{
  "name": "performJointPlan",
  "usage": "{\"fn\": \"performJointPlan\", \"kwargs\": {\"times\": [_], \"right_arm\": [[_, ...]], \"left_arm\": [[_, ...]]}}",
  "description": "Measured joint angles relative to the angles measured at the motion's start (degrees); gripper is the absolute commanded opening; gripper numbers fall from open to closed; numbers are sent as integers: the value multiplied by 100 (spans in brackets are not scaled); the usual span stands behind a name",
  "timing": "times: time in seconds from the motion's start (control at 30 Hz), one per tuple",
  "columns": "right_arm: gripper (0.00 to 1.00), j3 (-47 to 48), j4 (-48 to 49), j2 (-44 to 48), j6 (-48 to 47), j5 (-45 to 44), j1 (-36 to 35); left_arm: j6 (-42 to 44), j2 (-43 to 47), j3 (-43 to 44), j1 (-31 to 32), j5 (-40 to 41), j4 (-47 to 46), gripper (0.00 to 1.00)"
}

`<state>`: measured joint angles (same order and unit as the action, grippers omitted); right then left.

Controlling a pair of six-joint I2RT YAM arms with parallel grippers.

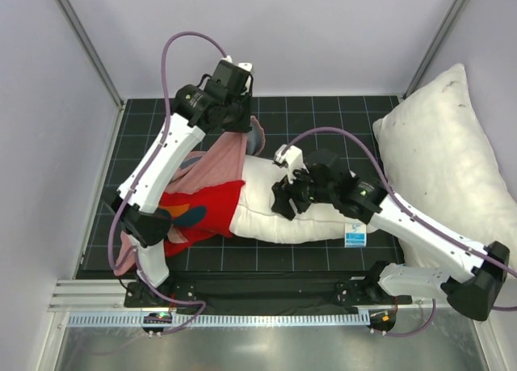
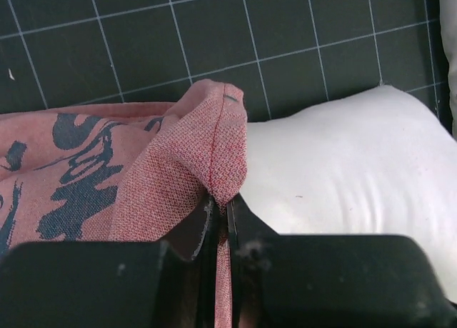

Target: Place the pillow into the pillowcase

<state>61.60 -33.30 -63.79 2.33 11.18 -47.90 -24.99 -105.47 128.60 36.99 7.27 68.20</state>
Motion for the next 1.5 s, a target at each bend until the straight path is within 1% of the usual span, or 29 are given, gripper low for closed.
{"fn": "performJointPlan", "kwargs": {"times": [0.03, 0.07, 0.1, 0.13, 0.17, 0.2, 0.23, 0.3, 0.33, 0.43, 0.53, 0.67, 0.77, 0.83, 0.93, 1.07, 1.1, 1.17, 1.23, 1.27, 1.3, 1.37, 1.4, 1.43, 1.47, 1.5], "right_arm": [[30, 15, 22, -164, -66, -42, 0], [12, 35, 37, -306, -92, -87, 2], [8, 50, 70, -409, -96, -144, 2], [6, 55, 111, -466, -52, -197, 0], [4, 55, 184, -503, -26, -286, -2], [4, 55, 258, -509, 0, -380, -20], [4, 55, 337, -505, 57, -459, -26], [4, 57, 472, -507, 133, -562, -9], [4, 74, 516, -529, 179, -599, 17], [4, 323, 490, -780, 332, -684, 127], [4, 691, 455, -1172, 479, -734, 254], [4, 962, 503, -1547, 695, -737, 402], [4, 997, 560, -1650, 885, -612, 533], [4, 997, 599, -1659, 1038, -420, 658], [4, 997, 669, -1659, 1211, -153, 815], [4, 997, 688, -1659, 1314, 42, 872], [4, 997, 688, -1659, 1316, 83, 876], [4, 997, 688, -1659, 1325, 142, 876], [4, 997, 688, -1657, 1329, 168, 883], [4, 997, 688, -1657, 1329, 175, 892], [4, 997, 688, -1652, 1329, 188, 892], [4, 997, 680, -1639, 1329, 199, 905], [4, 997, 673, -1624, 1327, 212, 905], [4, 997, 662, -1600, 1325, 227, 905], [4, 997, 647, -1567, 1320, 251, 909], [4, 997, 625, -1530, 1309, 278, 911]], "left_arm": [[2, -33, 61, -2, 22, 9, 12], [9, -44, 118, -4, 31, 24, 14], [20, -42, 160, -4, 48, 35, 17], [35, -17, 184, 0, 66, 31, 27], [70, 31, 184, 4, 81, 26, 33], [109, 87, 177, 7, 96, 26, 41], [138, 175, 144, 7, 131, 11, 58], [203, 439, 2, 28, 227, -28, 68], [199, 627, -96, 52, 293, -37, 75], [225, 1237, -304, 240, 612, -31, 77], [254, 1753, -448, 662, 1003, -28, 78], [157, 2457, -1325, 1606, 1587, -98, 78], [7, 2643, -2065, 2155, 1932, -85, 81], [-81, 2684, -2597, 2297, 2085, -149, 83], [-203, 2667, -3340, 2326, 2264, -166, 83], [-278, 2573, -3709, 2326, 2367, -175, 83], [-297, 2546, -3744, 2326, 2404, -173, 82], [-356, 2470, -3755, 2326, 2524, -170, 67], [-424, 2361, -3755, 2326, 2671, -164, 56], [-461, 2291, -3755, 2323, 2712, -151, 53], [-479, 2194, -3755, 2317, 2728, -131, 41], [-518, 2052, -3755, 2308, 2750, -98, 28], [-544, 1978, -3759, 2308, 2767, -66, 13], [-621, 1917, -3783, 2299, 2787, -55, 4], [-645, 1884, -3827, 2288, 2804, -48, 1], [-647, 1864, -3880, 2282, 2806, -37, 0]]}}
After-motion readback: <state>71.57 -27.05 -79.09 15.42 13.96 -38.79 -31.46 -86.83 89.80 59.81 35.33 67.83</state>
